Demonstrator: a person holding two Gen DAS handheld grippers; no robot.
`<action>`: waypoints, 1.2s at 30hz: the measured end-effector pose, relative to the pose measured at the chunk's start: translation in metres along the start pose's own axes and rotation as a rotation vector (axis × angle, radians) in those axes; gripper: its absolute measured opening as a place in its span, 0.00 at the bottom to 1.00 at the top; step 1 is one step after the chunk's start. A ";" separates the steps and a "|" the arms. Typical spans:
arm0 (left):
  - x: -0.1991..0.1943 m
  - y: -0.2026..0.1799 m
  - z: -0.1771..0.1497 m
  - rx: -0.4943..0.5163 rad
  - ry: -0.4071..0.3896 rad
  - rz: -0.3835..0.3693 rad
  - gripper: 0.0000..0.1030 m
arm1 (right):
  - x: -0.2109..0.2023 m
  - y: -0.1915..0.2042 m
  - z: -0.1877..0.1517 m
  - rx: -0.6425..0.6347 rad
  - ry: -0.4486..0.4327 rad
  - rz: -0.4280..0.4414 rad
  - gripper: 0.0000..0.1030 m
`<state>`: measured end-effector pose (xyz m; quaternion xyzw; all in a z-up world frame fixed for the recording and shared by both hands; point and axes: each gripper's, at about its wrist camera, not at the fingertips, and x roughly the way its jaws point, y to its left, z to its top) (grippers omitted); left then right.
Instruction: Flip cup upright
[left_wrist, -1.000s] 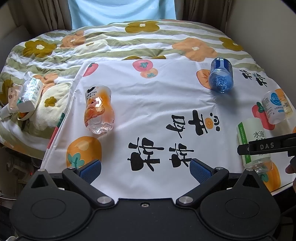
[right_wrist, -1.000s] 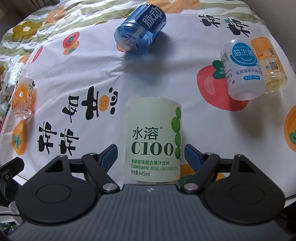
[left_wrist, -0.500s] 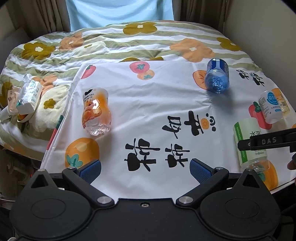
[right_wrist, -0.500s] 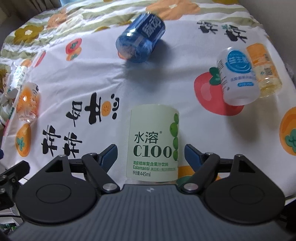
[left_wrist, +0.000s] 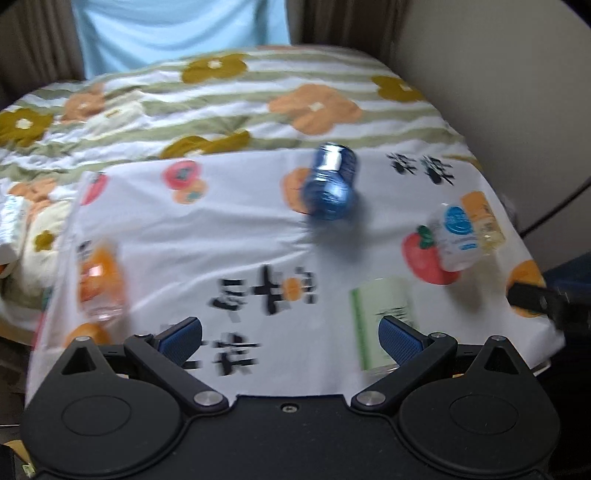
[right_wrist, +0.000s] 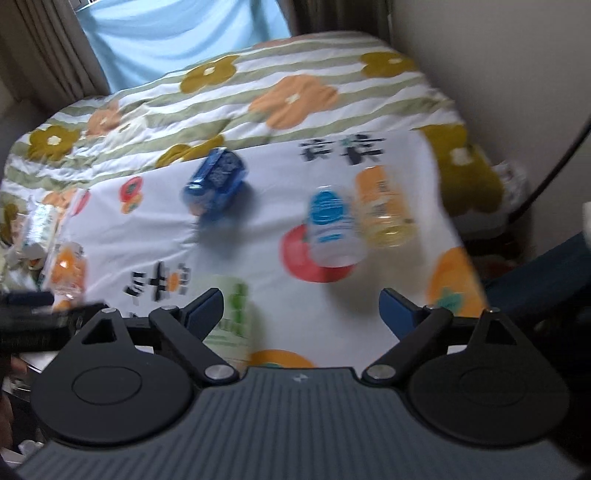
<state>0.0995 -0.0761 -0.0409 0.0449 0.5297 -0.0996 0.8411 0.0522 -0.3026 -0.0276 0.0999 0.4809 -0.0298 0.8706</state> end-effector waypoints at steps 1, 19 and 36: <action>0.007 -0.009 0.005 0.001 0.022 -0.014 1.00 | -0.002 -0.006 -0.002 -0.001 -0.003 -0.011 1.00; 0.108 -0.074 0.038 -0.040 0.260 0.011 0.94 | 0.027 -0.074 -0.036 0.041 0.092 0.041 1.00; 0.132 -0.078 0.036 -0.054 0.322 0.003 0.63 | 0.040 -0.086 -0.037 0.051 0.114 0.080 1.00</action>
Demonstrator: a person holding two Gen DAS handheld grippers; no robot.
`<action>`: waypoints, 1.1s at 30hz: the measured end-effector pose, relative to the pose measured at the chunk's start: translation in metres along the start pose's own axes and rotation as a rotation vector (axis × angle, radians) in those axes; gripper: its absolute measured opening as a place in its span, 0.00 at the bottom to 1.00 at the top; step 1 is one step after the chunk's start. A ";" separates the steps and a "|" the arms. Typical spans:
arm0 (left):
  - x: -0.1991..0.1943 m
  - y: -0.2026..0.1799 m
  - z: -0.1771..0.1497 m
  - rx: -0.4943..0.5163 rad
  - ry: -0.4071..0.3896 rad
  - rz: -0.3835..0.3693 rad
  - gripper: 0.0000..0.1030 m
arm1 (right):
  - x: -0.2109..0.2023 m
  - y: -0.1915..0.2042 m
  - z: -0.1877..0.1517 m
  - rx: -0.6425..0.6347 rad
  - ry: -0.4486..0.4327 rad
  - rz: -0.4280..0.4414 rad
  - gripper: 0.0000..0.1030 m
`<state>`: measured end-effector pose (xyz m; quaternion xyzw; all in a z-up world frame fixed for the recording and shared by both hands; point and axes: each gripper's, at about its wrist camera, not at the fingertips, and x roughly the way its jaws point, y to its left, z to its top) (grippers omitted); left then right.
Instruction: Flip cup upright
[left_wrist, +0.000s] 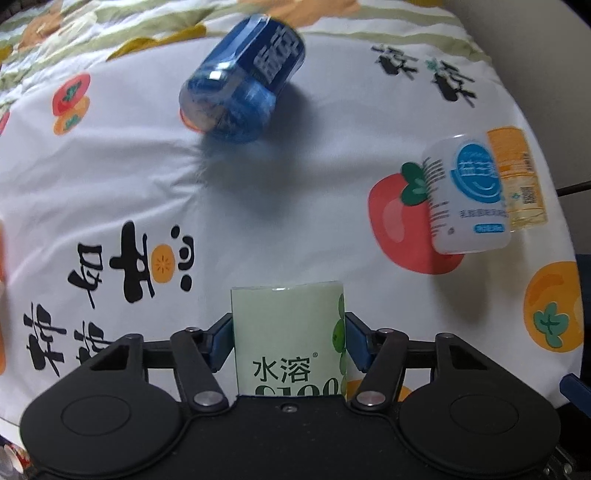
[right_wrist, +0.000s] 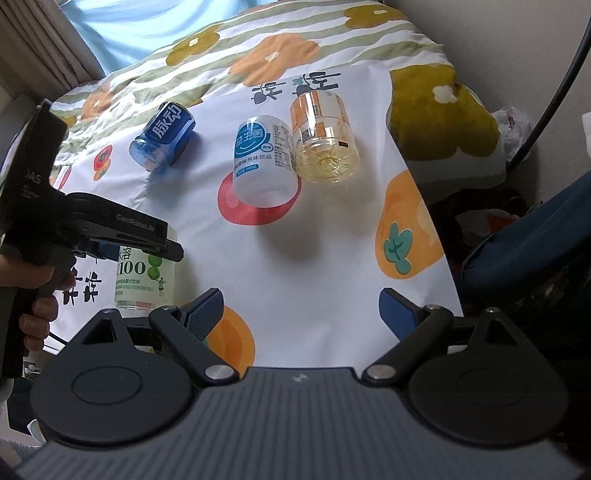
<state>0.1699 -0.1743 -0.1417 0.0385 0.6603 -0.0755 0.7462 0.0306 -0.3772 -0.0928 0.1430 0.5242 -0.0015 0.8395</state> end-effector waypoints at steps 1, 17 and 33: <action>-0.005 -0.001 -0.001 0.008 -0.015 0.001 0.63 | 0.000 0.000 0.000 0.001 -0.002 0.001 1.00; -0.050 0.001 -0.035 0.071 -0.345 0.005 0.63 | -0.002 0.015 -0.004 -0.040 0.004 0.015 1.00; -0.046 -0.010 -0.056 0.112 -0.384 0.021 0.65 | 0.002 0.020 -0.016 -0.048 0.031 0.011 1.00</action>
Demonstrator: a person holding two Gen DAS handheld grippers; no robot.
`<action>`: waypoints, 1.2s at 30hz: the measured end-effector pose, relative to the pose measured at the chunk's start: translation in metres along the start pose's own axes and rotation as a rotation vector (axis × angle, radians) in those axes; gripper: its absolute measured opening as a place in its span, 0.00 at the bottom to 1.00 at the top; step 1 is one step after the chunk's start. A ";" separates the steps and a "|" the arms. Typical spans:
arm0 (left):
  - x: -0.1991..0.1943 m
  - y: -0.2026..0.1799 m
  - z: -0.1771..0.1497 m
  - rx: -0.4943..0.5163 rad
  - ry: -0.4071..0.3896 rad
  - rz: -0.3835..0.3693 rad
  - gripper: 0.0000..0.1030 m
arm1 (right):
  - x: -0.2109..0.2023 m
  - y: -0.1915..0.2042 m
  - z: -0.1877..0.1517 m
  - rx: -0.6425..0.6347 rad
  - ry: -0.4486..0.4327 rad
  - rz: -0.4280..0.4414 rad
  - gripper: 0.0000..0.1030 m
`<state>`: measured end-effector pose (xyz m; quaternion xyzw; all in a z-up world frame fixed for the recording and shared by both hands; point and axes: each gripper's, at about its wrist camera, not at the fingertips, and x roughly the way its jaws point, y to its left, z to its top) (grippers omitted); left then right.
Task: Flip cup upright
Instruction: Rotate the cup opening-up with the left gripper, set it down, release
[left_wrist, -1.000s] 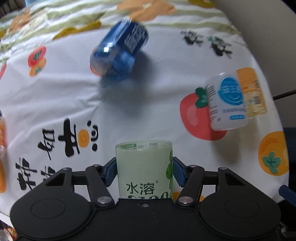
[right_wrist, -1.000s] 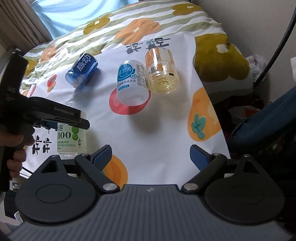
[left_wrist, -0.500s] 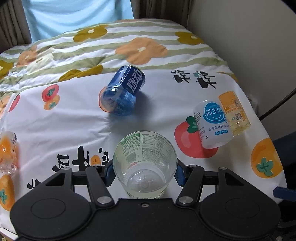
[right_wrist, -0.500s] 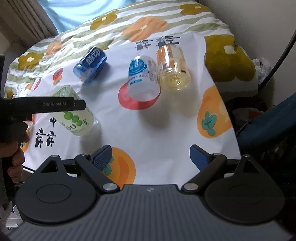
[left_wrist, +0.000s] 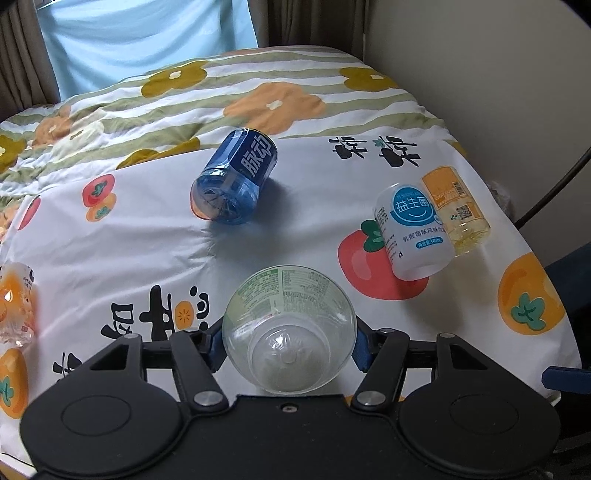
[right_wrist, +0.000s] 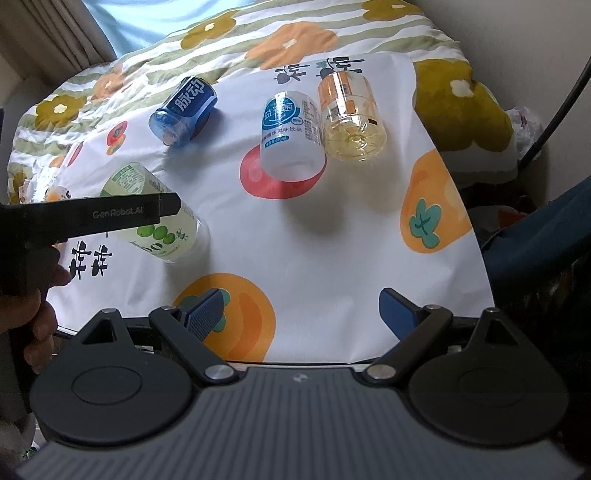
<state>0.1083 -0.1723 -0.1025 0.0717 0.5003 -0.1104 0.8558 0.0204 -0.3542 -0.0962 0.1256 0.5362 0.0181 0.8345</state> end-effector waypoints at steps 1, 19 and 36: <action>0.001 0.000 0.000 0.000 0.005 -0.001 0.65 | 0.000 0.000 0.000 0.000 0.000 0.000 1.00; -0.041 0.012 0.004 -0.009 -0.060 -0.013 0.97 | -0.025 0.013 0.009 -0.023 -0.047 -0.019 1.00; -0.154 0.091 -0.040 -0.060 -0.195 0.111 1.00 | -0.071 0.084 0.019 -0.119 -0.190 -0.106 1.00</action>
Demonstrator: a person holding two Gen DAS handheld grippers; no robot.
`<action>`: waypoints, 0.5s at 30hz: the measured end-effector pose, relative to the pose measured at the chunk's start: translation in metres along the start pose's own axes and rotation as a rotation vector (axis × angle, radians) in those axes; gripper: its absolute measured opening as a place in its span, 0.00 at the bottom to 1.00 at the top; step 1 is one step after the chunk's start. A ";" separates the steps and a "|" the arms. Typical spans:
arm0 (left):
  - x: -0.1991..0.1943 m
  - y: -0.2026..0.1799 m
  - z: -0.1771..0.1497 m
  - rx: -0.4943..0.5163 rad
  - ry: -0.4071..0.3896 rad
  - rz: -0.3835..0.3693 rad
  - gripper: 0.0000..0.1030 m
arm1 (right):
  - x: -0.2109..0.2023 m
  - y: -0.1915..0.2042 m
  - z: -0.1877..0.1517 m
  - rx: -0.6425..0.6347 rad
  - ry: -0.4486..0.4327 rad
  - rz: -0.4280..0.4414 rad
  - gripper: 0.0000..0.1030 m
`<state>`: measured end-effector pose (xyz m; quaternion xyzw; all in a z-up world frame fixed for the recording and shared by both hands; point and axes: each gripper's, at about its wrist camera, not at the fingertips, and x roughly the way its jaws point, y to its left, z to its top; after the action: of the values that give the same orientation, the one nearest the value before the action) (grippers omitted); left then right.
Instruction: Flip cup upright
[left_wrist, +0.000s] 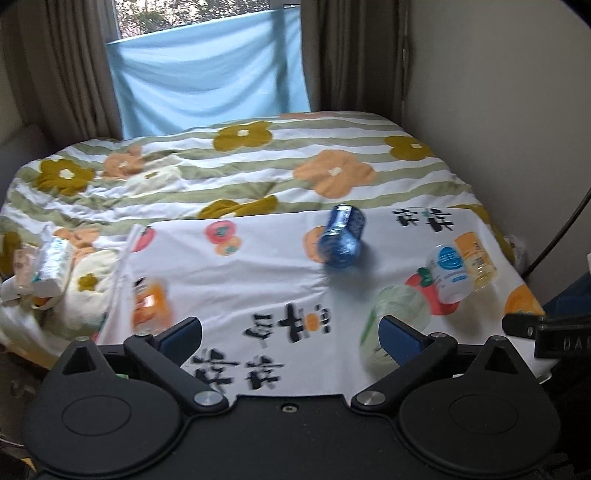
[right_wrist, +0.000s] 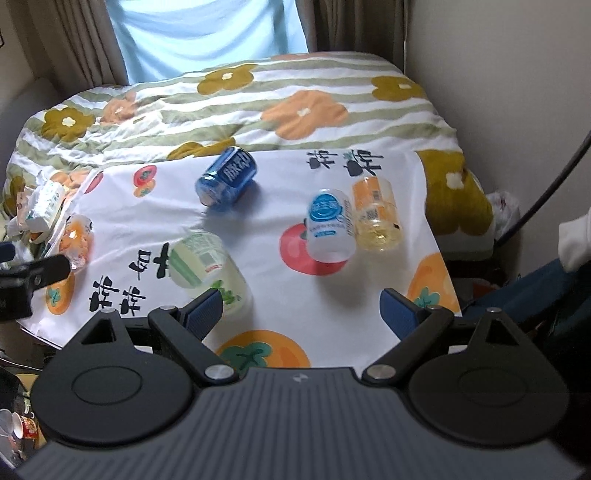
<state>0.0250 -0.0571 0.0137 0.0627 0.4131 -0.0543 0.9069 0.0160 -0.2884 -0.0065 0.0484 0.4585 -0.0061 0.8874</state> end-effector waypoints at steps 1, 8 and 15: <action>-0.003 0.005 -0.003 -0.007 -0.004 0.006 1.00 | -0.001 0.005 -0.001 -0.007 -0.003 -0.003 1.00; -0.011 0.032 -0.022 -0.061 0.030 0.047 1.00 | -0.006 0.029 -0.012 -0.031 -0.008 -0.021 1.00; -0.015 0.045 -0.030 -0.073 0.015 0.051 1.00 | -0.013 0.040 -0.017 -0.032 -0.022 -0.041 1.00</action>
<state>0.0001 -0.0069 0.0089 0.0406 0.4197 -0.0157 0.9066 -0.0032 -0.2475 -0.0024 0.0247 0.4495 -0.0177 0.8927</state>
